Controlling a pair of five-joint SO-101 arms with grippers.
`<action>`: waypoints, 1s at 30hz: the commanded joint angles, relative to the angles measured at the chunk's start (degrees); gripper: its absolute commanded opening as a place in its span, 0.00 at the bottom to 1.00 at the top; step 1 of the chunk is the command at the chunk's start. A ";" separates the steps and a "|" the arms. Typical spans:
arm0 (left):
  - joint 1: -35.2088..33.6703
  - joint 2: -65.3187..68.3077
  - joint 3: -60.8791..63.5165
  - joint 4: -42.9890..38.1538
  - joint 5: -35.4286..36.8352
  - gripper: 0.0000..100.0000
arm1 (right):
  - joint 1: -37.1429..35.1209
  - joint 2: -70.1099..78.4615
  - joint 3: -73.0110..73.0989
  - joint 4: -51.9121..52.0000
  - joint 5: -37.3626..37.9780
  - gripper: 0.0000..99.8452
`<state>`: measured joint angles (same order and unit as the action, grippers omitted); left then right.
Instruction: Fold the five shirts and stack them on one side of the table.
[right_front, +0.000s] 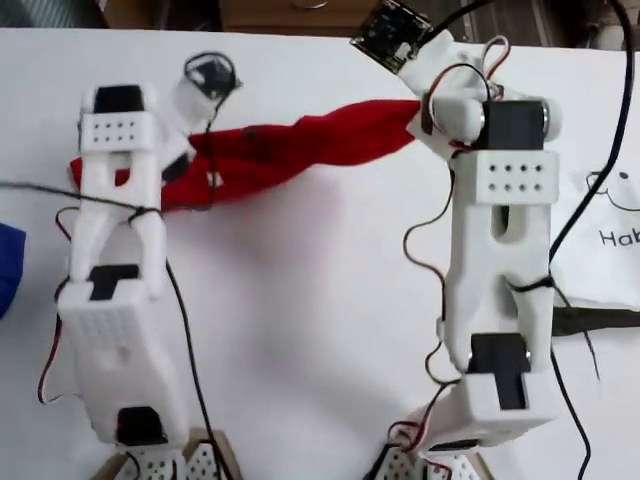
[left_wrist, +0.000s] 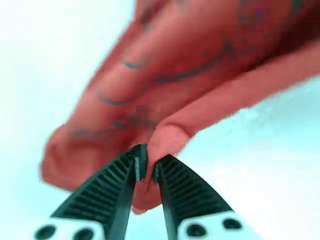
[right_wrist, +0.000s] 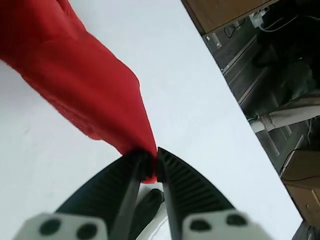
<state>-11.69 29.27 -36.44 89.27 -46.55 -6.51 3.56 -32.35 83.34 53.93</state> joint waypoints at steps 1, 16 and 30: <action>-0.79 -8.70 -8.48 4.40 0.62 0.02 | -1.63 -6.55 -1.05 -1.36 -0.70 0.02; -6.59 -30.77 -15.78 12.66 2.02 0.02 | -0.04 -28.53 -1.14 -11.03 -10.55 0.02; -9.32 -55.12 -1.54 12.66 4.40 0.02 | -0.57 -45.32 -0.97 -10.77 -11.08 0.02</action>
<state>-21.71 -19.60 -41.98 101.32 -42.86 -7.21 -38.81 -32.44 73.58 43.30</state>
